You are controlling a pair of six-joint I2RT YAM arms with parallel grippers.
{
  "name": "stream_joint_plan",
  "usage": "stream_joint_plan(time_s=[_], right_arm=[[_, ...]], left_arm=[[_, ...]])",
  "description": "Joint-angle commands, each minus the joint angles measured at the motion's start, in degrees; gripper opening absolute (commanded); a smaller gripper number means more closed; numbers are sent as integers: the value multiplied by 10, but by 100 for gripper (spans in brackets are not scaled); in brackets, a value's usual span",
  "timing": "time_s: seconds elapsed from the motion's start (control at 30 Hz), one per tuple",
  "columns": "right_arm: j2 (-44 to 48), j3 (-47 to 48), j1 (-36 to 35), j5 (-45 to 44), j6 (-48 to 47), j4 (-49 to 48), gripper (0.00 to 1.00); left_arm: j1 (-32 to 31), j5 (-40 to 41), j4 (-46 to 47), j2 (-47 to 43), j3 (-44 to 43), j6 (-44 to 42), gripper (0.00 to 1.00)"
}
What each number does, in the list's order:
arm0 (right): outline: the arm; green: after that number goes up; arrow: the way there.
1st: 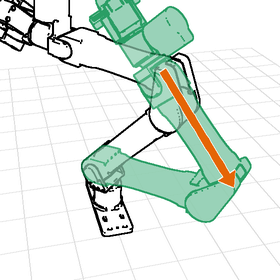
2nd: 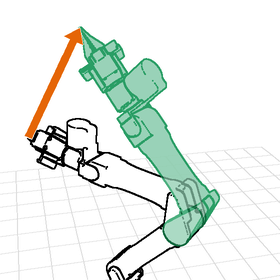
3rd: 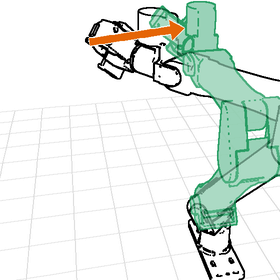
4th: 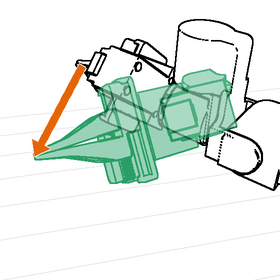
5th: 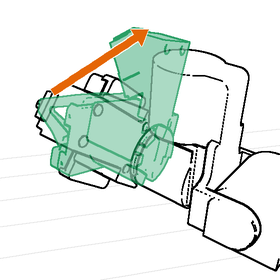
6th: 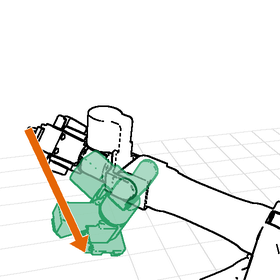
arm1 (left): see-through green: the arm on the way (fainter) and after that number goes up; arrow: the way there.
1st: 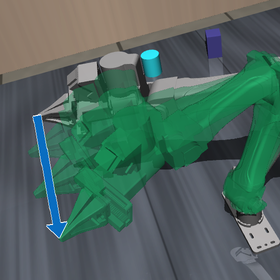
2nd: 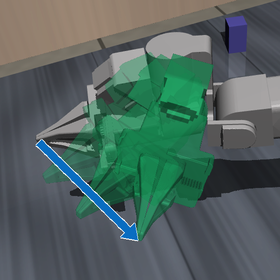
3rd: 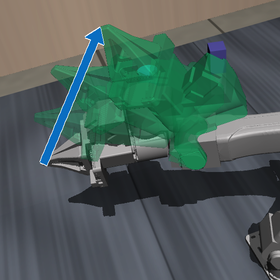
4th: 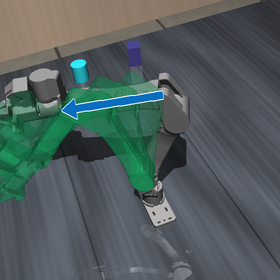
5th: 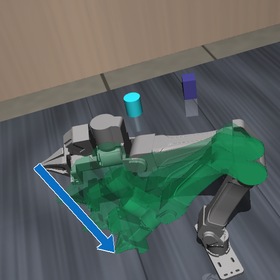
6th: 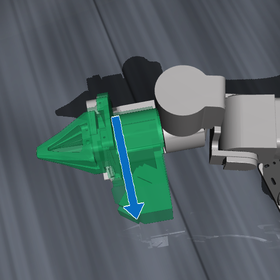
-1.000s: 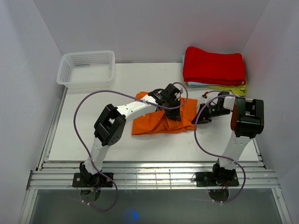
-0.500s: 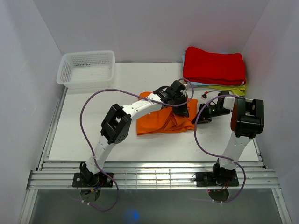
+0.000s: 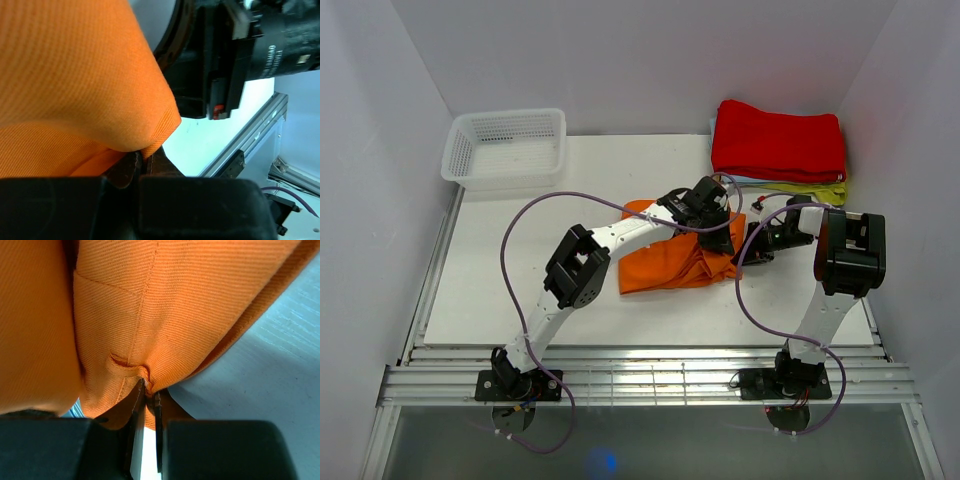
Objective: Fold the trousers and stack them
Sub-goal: Fold the trousers
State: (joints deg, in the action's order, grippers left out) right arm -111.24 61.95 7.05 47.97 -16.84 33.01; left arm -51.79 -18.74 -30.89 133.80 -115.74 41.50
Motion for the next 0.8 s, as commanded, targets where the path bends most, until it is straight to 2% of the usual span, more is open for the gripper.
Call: stream_joint_plan(time_s=[0.0, 0.13, 0.17, 0.23, 0.27, 0.3, 0.37, 0.4, 0.47, 0.5, 0.67, 0.77], right_arm=[[16, 4, -5, -23, -26, -3, 8], [23, 3, -5, -29, -31, -1, 8], [25, 2, -5, -31, -33, -1, 8], [28, 5, -5, -38, -43, 9, 8], [30, 13, -5, -43, -46, 15, 11], [31, 18, 1, -52, -55, 27, 22], [41, 32, 10, -59, -65, 46, 30], [45, 46, 17, -61, -71, 56, 37], [56, 63, 43, -67, -90, 81, 43], [58, 73, 51, -71, -97, 92, 47], [56, 146, 85, -90, -130, 155, 51], [58, 174, 95, -86, -135, 178, 54]], left_arm=[[-22, -46, 43, -17, -35, 17, 0], [-22, -44, 46, -11, -36, 20, 0], [-22, -43, 50, -7, -37, 22, 4], [-21, -47, 59, -5, -31, 25, 27], [-20, -49, 62, -2, -27, 27, 49], [-16, -51, 63, 0, -20, 25, 58], [-8, -51, 64, -6, -2, 23, 69], [-2, -53, 66, -17, 23, 23, 73], [9, -58, 68, -28, 39, 17, 75], [11, -65, 68, -41, 45, 11, 80], [12, -91, 46, -88, 63, -54, 95], [25, -114, 42, -138, 101, -90, 98]])
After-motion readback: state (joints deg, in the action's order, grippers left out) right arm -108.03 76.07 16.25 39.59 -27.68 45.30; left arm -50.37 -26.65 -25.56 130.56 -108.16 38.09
